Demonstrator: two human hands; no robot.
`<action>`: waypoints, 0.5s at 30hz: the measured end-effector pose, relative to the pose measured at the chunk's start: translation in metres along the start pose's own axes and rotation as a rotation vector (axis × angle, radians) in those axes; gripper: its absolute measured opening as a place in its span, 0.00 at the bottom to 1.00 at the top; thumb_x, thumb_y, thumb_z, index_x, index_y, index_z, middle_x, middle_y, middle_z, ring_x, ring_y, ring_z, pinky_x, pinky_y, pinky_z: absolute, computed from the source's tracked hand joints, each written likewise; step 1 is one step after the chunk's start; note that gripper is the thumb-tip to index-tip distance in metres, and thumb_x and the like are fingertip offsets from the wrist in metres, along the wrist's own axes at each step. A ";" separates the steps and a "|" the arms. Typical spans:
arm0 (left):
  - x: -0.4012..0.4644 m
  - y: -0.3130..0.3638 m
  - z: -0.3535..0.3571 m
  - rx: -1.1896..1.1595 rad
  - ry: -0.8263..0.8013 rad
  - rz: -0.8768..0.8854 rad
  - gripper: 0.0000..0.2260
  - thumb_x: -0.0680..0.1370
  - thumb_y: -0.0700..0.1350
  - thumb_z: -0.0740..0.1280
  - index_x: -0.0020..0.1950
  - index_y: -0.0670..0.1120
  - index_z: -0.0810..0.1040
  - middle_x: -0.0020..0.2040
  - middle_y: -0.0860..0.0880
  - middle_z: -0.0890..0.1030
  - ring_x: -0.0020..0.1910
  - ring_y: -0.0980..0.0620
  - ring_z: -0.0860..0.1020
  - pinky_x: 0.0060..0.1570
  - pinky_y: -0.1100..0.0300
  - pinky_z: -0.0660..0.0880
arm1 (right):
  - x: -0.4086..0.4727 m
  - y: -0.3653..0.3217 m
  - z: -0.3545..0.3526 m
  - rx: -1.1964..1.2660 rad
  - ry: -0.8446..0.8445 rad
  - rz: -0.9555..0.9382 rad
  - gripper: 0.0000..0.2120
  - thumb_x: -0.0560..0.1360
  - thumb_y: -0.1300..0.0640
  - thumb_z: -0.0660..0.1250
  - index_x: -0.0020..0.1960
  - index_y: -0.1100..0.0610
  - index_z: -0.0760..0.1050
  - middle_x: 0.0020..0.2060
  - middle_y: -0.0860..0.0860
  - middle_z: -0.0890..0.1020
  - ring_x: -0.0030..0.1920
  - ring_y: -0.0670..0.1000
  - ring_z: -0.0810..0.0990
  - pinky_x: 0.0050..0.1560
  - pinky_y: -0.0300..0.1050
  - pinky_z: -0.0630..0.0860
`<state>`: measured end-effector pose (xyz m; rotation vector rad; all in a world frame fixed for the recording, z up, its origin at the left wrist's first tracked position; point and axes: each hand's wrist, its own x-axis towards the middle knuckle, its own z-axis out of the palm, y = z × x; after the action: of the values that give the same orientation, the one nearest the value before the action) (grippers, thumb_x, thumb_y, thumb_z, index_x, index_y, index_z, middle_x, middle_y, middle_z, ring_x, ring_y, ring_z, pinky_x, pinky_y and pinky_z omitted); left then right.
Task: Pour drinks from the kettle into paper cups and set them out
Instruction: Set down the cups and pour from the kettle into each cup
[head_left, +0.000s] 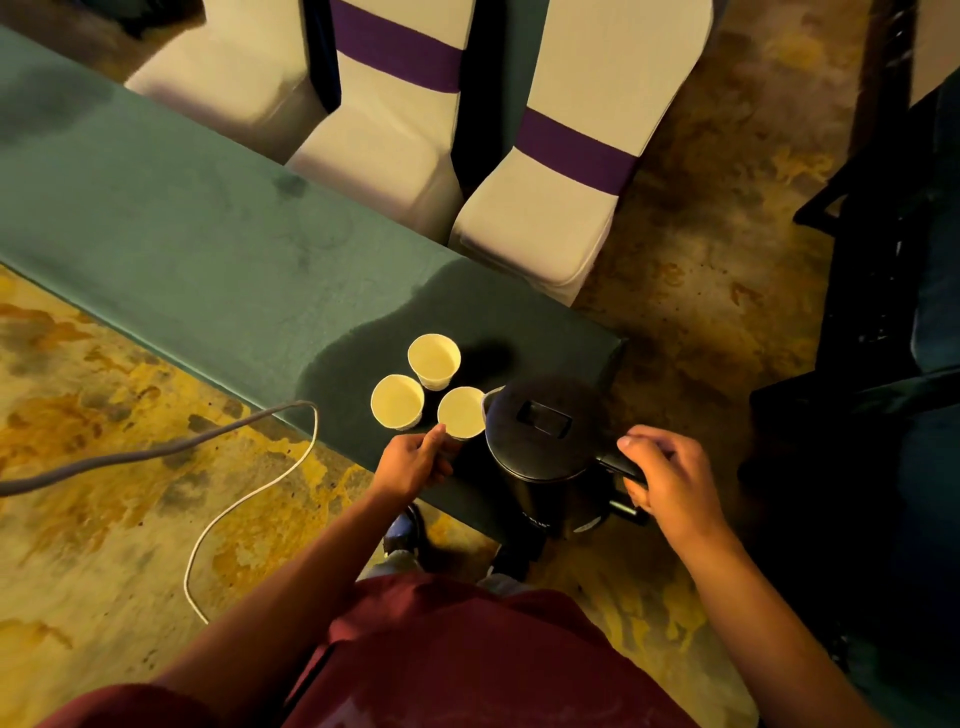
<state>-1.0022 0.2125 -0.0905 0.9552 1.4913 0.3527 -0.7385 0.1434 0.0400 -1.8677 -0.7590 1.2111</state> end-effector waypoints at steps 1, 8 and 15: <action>-0.004 0.004 -0.003 0.017 0.020 0.023 0.18 0.84 0.53 0.58 0.46 0.46 0.84 0.37 0.44 0.83 0.32 0.51 0.80 0.32 0.65 0.76 | 0.003 0.000 -0.004 0.004 -0.004 -0.004 0.09 0.79 0.64 0.67 0.39 0.64 0.76 0.35 0.59 0.73 0.41 0.56 0.77 0.39 0.44 0.73; -0.015 0.042 -0.043 0.079 0.282 0.322 0.11 0.83 0.46 0.61 0.56 0.46 0.83 0.42 0.45 0.84 0.37 0.52 0.81 0.37 0.60 0.78 | 0.020 -0.016 -0.030 -0.003 -0.096 -0.140 0.13 0.72 0.57 0.67 0.35 0.65 0.71 0.28 0.53 0.67 0.27 0.45 0.70 0.24 0.33 0.67; 0.034 0.053 -0.061 0.292 0.532 0.317 0.13 0.79 0.44 0.67 0.63 0.46 0.80 0.54 0.44 0.85 0.52 0.45 0.83 0.56 0.49 0.79 | 0.047 -0.035 -0.036 0.024 -0.089 -0.199 0.13 0.70 0.54 0.64 0.29 0.57 0.69 0.20 0.45 0.68 0.21 0.41 0.69 0.22 0.33 0.64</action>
<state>-1.0364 0.2885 -0.0641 1.4134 1.9081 0.6695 -0.6905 0.1893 0.0566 -1.6837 -0.9508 1.1767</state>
